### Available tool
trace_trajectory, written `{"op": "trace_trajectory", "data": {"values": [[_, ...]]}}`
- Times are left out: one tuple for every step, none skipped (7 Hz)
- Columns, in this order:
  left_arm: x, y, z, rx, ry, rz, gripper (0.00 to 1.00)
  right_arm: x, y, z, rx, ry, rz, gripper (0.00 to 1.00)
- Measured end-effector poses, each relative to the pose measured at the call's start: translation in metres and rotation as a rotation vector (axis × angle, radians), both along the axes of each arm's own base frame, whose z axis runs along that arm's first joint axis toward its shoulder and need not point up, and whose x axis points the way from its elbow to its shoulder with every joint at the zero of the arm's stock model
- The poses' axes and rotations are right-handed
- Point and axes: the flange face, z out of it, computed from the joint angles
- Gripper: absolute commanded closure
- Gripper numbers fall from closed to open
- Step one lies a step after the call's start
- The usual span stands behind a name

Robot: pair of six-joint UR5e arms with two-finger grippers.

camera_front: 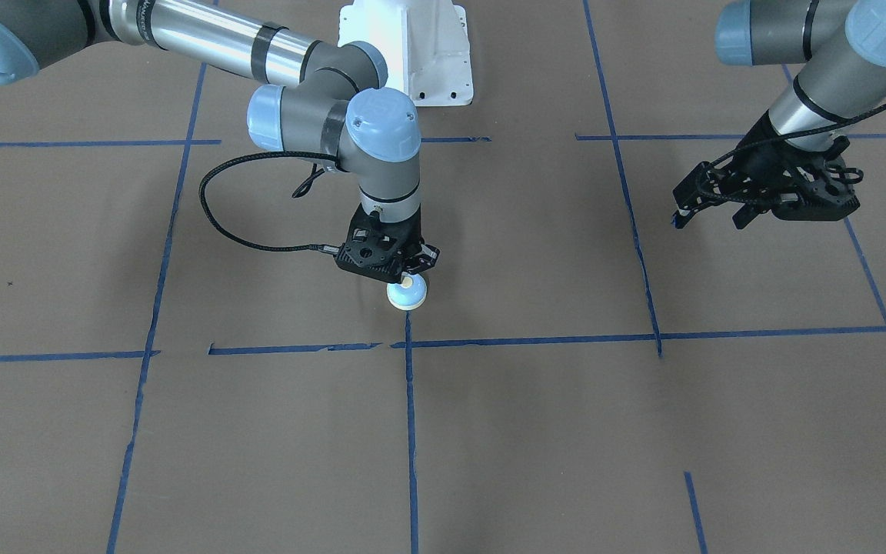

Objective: Place and press bell with both arms
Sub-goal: 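Lift the right gripper up off the bell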

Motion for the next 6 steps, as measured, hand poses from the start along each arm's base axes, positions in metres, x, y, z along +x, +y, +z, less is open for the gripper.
{"op": "trace_trajectory", "data": {"values": [[0.0,0.0,0.0,0.0,0.0,0.0,0.0,0.0,0.0,-0.001,0.0,-0.001,0.0,1.0],[0.0,0.0,0.0,0.0,0.0,0.0,0.0,0.004,-0.001,-0.007,0.0,-0.013,0.0,1.0],[0.0,0.0,0.0,0.0,0.0,0.0,0.0,0.017,-0.006,-0.02,-0.001,-0.041,0.002,1.0],[0.0,0.0,0.0,0.0,0.0,0.0,0.0,0.039,-0.013,-0.026,-0.008,-0.073,0.005,1.0],[0.0,0.0,0.0,0.0,0.0,0.0,0.0,0.073,-0.019,-0.021,-0.012,-0.106,0.005,1.0],[0.0,0.0,0.0,0.001,0.0,0.0,0.0,0.116,-0.023,-0.007,-0.006,-0.134,-0.007,0.99]]}}
